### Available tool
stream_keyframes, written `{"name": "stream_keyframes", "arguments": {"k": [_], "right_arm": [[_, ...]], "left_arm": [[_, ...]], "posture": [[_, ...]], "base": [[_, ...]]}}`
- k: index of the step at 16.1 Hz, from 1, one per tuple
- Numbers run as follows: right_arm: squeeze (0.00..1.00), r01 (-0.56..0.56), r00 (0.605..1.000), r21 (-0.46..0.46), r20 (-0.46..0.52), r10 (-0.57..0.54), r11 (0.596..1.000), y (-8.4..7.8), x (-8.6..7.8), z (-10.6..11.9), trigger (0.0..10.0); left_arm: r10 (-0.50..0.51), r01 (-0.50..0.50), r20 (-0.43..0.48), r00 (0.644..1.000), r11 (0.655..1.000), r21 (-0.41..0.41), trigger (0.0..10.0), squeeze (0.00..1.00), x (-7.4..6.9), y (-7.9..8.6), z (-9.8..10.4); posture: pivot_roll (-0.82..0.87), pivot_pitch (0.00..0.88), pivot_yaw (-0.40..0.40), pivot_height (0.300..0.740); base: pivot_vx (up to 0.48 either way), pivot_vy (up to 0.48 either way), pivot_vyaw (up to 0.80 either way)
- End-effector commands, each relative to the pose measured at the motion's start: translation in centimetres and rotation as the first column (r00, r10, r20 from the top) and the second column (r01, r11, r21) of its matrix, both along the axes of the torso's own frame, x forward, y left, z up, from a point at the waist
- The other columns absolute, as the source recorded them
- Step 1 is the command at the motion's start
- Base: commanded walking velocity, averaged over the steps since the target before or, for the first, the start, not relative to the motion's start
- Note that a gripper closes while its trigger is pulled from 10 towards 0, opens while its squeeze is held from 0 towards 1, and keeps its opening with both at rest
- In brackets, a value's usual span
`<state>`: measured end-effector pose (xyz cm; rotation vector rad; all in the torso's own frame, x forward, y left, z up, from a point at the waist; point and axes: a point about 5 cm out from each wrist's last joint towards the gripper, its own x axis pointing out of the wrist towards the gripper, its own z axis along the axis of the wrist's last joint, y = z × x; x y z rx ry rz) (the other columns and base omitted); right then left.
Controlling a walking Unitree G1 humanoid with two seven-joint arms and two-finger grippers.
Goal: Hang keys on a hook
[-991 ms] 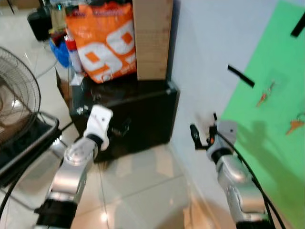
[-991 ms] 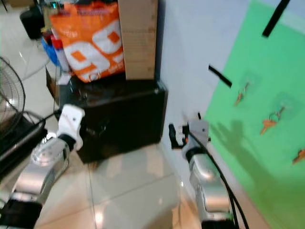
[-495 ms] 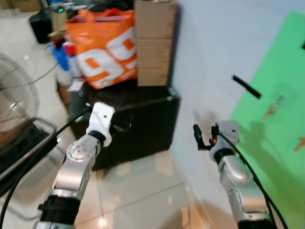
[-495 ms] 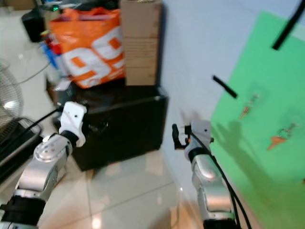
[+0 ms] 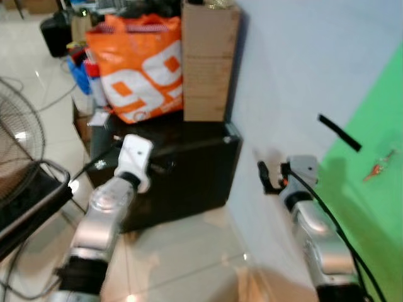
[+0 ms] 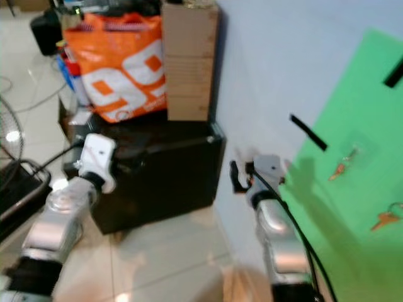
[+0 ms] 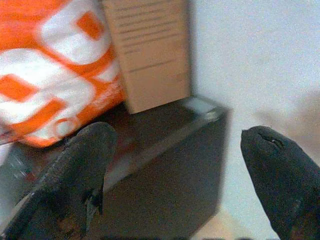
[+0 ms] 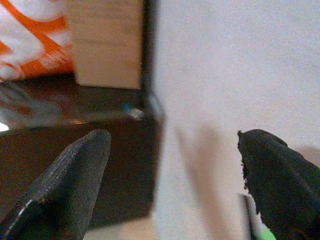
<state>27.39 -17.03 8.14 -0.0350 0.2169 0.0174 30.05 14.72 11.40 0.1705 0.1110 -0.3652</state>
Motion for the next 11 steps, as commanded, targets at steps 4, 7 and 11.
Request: {"name": "stream_keyframes", "arguments": {"k": [4, 7, 11], "right_arm": [[1.00, -0.011, 1.000, 0.006, 0.016, 0.011, 1.000, 0.33, 0.43, 0.34, 10.0], [1.00, -0.007, 1.000, 0.001, 0.015, 0.007, 1.000, 0.06, 0.20, 0.31, 10.0], [1.00, 0.004, 1.000, -0.008, 0.009, -0.004, 1.000, -0.22, -0.13, 0.14, 10.0]], "left_arm": [[0.019, -0.019, 0.022, 1.000, 1.000, 0.018, 10.0, 0.00, 0.14, 0.63, 0.54], [0.012, -0.012, 0.019, 1.000, 1.000, 0.016, 10.0, 0.00, 0.11, 0.42, 0.46], [0.005, -0.005, 0.015, 1.000, 1.000, 0.015, 10.0, 0.00, 0.12, 0.32, 0.39]], "posture": [[-0.02, 0.000, -0.044, 0.740], [-0.04, 0.000, -0.032, 0.740], [-0.05, 0.000, -0.031, 0.740]], "base": [[0.356, 0.000, 0.00], [0.356, 0.000, 0.00], [0.354, 0.000, 0.00]]}}
